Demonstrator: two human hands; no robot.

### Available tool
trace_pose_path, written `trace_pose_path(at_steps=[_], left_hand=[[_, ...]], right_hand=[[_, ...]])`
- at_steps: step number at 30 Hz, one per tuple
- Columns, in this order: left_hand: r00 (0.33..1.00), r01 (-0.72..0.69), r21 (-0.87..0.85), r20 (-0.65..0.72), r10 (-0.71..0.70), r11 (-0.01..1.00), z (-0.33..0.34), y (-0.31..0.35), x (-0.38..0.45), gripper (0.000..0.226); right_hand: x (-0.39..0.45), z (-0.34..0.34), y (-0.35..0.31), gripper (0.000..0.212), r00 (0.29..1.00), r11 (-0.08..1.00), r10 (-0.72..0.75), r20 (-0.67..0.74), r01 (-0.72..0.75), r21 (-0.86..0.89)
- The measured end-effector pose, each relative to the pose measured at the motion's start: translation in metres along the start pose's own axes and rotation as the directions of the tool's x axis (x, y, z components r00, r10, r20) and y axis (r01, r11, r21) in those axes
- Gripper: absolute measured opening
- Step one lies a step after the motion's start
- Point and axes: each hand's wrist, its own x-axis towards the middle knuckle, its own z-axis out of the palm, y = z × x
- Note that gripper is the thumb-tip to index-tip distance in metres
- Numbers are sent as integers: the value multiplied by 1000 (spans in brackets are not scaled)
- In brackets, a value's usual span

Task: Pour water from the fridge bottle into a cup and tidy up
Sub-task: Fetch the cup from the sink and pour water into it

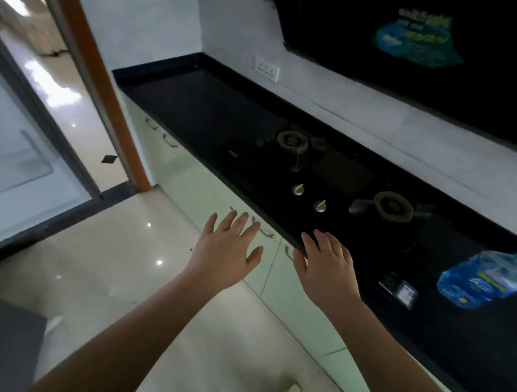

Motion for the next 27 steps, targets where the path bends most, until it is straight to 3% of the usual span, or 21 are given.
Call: trace_pose_path(at_steps=[8,19,22,27], left_hand=[[964,266,-58,-9,-267,962,-17,-77,-58,64],[845,533,-35,-13,-534,845,-18,-139,-75,64],[799,602,-2,-1,-602,799,-19,-154,-70,75],[721,693,-13,28,-693,721,-23,-174,-62,63]], right_hand=[[27,-7,-93,58,966,966,-259,10,259,-4],[85,-7,-169,58,860,861,-508,44,505,64],[105,-7,-184,58,826,828,-560,62,556,71],[140,-13,-216,58,766,767,-641,52,638,71]])
